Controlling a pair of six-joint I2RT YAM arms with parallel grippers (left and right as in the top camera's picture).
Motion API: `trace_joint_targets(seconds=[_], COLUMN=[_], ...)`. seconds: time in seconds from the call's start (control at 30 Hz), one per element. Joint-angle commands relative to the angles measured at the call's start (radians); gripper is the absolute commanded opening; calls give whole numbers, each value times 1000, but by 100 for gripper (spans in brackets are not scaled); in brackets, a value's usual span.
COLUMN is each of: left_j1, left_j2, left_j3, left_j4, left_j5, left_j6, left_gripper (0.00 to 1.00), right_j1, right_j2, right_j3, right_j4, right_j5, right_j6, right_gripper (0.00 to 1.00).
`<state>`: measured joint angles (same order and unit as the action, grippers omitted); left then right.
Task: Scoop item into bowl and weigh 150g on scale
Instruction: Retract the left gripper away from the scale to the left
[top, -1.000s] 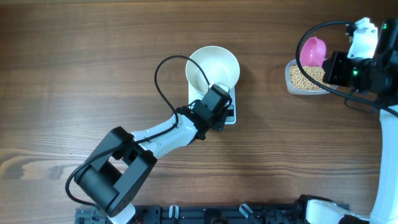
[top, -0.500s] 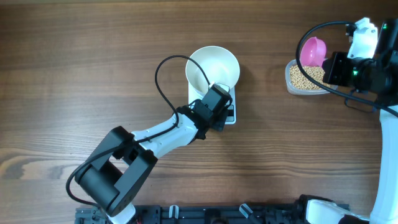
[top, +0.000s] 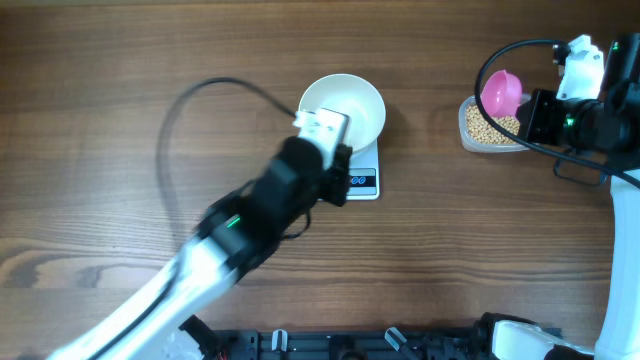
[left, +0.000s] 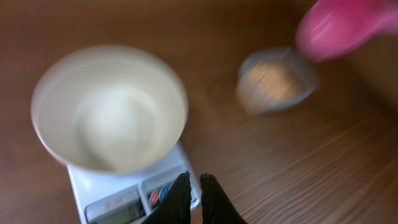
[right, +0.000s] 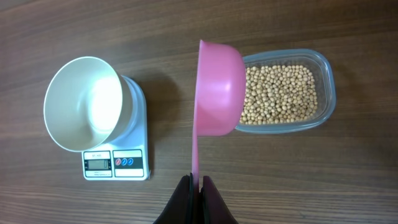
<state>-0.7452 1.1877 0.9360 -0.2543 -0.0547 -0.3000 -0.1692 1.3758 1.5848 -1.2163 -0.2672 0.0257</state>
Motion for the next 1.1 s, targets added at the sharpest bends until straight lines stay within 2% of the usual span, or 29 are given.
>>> trace_joint_targets(seconds=[0.0,0.03,0.07,0.1,0.13,0.23,0.33,0.53,0.73,0.87,0.93,1.07], left_j1=[2,2,2,2,2,13,85,321,603,726,767,771], left_j2=[-163,-205,-225,-238,-246,-264,-288,-292,-244,-201,-161,-111], left_j3=[0,0,0,0,0,0,0,0,0,0,0,0], left_j4=[-14,-34,-55,-76,-94,-173,-247,-328,-462,-555,-606,-635], left_j5=[-6,-32,-60,-95,-135,-315,-407,-419,-418,-418,-418,-409], left_j6=[-14,-14,-14,-14,-14,-29,-31,-29,-29,-29,-29,-30], left_gripper=[27,35,55,92,100,100,100,100,100,100,100,100], right_j1=[-2,-2,-2,-2,-2,-2,-2,-2,-3,-4,-35,-119], right_j2=[8,8,8,8,8,8,8,10,47,100,130,138], right_j3=[17,17,17,16,17,17,17,15,-5,-5,-4,-2], right_j4=[2,3,3,3,2,0,-1,11,27,66,142,272], right_j5=[11,12,12,12,12,8,-4,-52,-45,-9,79,81], right_j6=[1,1,0,0,-1,-58,-116,-328,-605,-597,-490,-317], right_gripper=[4,4,4,4,4,4,4,4,4,4,4,4])
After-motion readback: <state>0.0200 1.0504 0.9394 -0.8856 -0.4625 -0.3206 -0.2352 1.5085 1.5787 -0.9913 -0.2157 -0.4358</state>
